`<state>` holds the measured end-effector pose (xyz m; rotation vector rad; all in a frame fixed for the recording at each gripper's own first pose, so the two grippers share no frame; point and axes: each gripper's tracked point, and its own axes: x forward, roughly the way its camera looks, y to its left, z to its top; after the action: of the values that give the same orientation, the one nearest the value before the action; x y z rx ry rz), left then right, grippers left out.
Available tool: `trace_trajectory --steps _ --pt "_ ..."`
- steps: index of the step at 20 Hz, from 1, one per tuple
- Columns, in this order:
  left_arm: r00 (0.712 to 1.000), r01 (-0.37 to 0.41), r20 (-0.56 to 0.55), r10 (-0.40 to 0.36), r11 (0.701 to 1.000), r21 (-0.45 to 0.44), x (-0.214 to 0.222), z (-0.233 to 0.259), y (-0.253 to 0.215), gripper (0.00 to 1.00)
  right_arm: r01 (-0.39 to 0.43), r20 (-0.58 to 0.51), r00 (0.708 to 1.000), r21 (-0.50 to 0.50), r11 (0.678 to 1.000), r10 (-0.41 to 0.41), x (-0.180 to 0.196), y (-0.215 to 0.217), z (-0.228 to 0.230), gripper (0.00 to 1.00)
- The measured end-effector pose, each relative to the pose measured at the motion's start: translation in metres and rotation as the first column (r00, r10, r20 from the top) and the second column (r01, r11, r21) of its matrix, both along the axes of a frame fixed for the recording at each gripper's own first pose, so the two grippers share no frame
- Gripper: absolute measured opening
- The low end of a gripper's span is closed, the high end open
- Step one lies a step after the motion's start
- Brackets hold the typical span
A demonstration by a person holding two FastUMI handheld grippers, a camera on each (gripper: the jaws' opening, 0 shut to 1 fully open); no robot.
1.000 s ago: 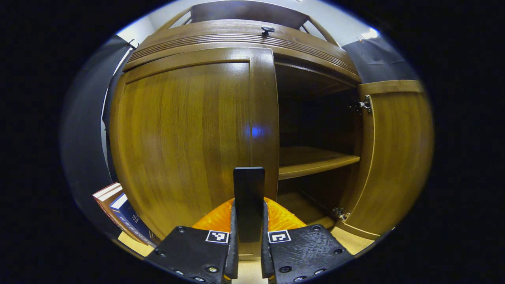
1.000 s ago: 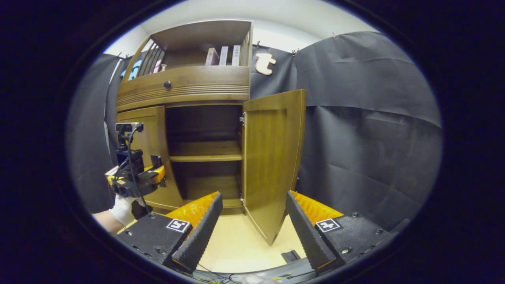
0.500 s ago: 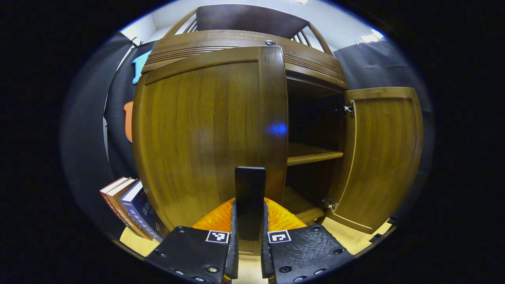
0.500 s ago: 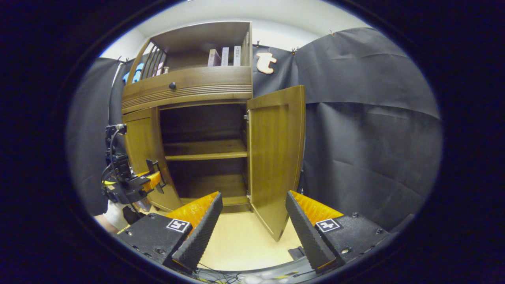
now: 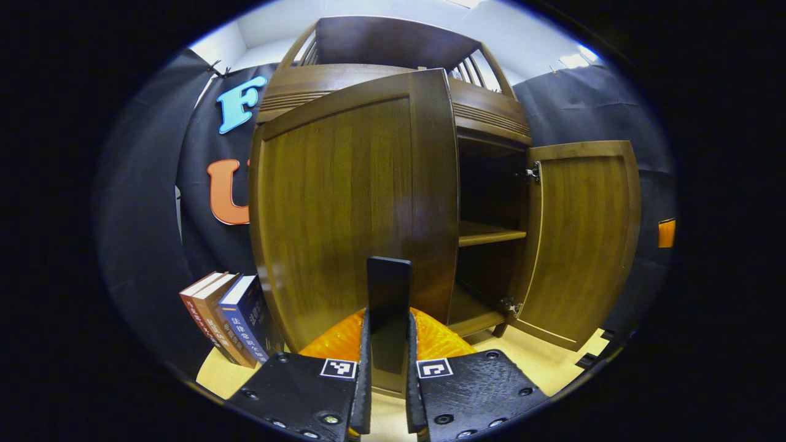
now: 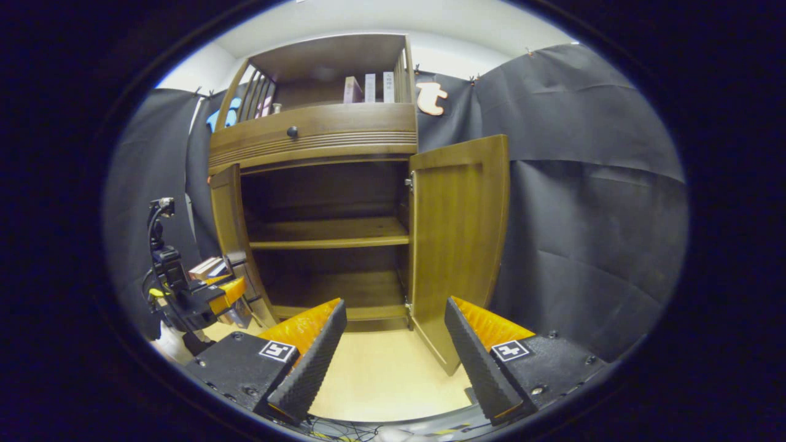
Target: Open the right door of the double-door shoe cabinet with the right hand, and open the left door with the left hand.
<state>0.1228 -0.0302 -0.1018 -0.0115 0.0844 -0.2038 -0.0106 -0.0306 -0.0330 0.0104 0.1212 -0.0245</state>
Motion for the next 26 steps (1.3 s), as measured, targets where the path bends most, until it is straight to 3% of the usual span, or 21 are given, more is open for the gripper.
trace_trajectory --steps 24,25,26 --pt "0.987 -0.16 -0.002 0.16 0.987 0.023 -0.07 -0.007 0.112 0.2 -0.186 -0.032 0.982 -0.022 0.982 0.186 0.011 0.079 -0.012 1.0" --pt "0.986 -0.165 -0.002 0.165 0.986 0.015 -0.072 -0.008 0.117 0.28 -0.192 -0.034 0.981 -0.024 0.981 0.191 0.012 0.081 -0.011 1.0" --pt "0.985 -0.17 -0.003 0.17 0.985 0.012 -0.071 -0.009 0.125 0.2 -0.197 -0.034 0.98 -0.025 0.98 0.196 0.013 0.082 -0.011 1.0"
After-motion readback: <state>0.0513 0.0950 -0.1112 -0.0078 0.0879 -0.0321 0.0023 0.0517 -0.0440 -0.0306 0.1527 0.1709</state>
